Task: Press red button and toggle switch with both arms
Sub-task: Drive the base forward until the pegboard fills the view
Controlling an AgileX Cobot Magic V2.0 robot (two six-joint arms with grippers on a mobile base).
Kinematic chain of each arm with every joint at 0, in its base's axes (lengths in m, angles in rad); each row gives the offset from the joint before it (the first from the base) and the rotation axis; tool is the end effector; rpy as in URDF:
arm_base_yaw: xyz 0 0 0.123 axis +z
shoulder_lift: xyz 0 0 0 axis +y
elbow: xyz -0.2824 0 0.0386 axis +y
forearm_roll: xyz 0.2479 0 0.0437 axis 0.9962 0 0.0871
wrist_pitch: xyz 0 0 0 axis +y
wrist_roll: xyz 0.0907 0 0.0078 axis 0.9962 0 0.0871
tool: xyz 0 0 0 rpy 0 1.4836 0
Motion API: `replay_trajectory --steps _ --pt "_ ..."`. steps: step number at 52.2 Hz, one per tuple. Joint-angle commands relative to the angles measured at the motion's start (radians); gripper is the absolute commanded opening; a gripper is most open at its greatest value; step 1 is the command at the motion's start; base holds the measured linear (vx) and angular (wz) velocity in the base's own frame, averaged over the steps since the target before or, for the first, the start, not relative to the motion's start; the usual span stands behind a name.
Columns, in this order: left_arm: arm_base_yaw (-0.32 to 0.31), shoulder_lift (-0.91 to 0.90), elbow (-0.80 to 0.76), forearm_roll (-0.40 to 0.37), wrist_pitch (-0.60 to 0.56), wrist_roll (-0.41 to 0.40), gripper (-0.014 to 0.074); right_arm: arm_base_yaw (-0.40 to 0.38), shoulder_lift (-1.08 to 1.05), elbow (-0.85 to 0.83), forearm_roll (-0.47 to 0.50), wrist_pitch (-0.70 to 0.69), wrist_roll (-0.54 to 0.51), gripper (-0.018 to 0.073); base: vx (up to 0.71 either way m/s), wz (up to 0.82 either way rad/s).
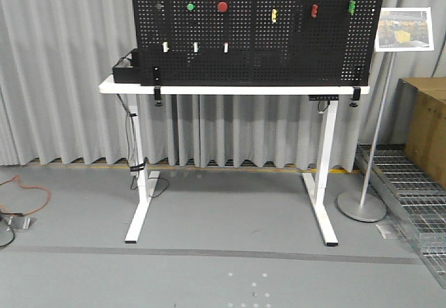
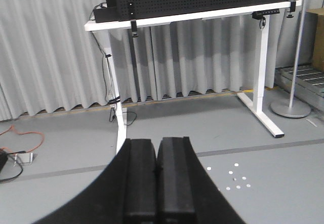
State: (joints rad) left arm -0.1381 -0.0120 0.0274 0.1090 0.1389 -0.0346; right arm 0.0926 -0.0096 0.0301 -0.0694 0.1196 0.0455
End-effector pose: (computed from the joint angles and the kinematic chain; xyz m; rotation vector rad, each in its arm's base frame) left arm 0.0562 -0.0064 0.1919 0.1613 1.6292 -0.0373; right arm 0.0567 0.0045 0.1926 -0.0878 1.6212 0.0466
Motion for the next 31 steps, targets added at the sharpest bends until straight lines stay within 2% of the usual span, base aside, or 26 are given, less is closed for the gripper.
replay_trajectory --steps 1,31 --pt "-0.002 -0.015 0.028 0.001 -0.083 -0.008 0.0001 -0.006 -0.016 0.012 -0.005 -0.082 -0.006 0.0000 0.18 -0.10" --pt "-0.002 -0.015 0.028 0.001 -0.083 -0.008 0.0001 -0.006 -0.016 0.012 -0.005 -0.082 -0.006 0.0000 0.31 -0.08"
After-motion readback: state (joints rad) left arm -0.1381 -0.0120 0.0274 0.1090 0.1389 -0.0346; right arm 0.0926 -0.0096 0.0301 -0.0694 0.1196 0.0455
